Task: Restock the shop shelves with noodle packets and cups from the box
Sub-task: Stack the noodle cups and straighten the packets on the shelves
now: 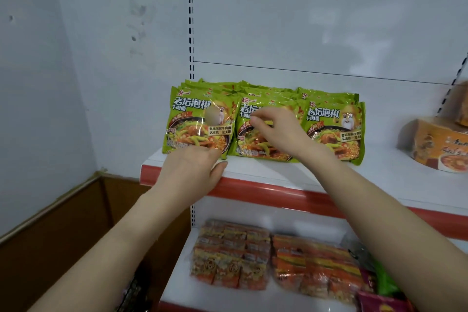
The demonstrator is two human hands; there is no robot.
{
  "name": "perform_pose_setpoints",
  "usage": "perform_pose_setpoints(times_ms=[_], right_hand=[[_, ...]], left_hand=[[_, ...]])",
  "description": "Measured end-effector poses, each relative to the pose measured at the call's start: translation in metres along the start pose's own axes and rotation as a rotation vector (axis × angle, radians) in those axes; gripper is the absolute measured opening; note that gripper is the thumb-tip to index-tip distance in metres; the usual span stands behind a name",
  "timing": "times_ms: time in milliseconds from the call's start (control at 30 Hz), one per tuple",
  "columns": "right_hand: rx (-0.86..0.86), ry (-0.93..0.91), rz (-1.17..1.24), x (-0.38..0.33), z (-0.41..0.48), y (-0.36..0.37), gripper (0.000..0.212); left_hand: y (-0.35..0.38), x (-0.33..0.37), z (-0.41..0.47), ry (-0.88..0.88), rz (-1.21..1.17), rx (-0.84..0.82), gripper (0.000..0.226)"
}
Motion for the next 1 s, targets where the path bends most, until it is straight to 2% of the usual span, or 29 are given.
perform_pose_setpoints(times_ms=[200,433,567,800,1000], right_hand=[[-0.084,-0.088,0.086,-0.038,-0.007,0.034,0.026],[-0.192,-0.297,0.231,-0.059,-0.002,0.056,0.026],[-0.262,-0.429,0.331,-0.068,-0.007,0.074,0.025],[-0.437,-0.601,0.455,-0.099,-0.055,0.1,0.026],[-0.555,-0.744,0.457,-0.133,-0.12,0.114,0.031]], left_hand=[[-0.013,0.011,-0.033,-0.032,0.041,-0.057,0.043],[-0.018,0.017,-0.065,-0.223,0.217,-0.152,0.034],[-0.027,0.031,-0.09,-0.431,0.304,-0.193,0.021],[-0.062,0.074,-0.155,-0.814,0.496,-0.301,0.036],[-0.096,0.119,-0.213,-0.971,0.591,-0.419,0.039]])
Point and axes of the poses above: each hand's wrist, its own z-axis towards the middle knuckle, its own y-axis out of the palm, x = y × z, the point moved 4 cm from there along z, towards the middle knuckle, and after that the axes turned 3 degrees about x, right-handed, at the moved point
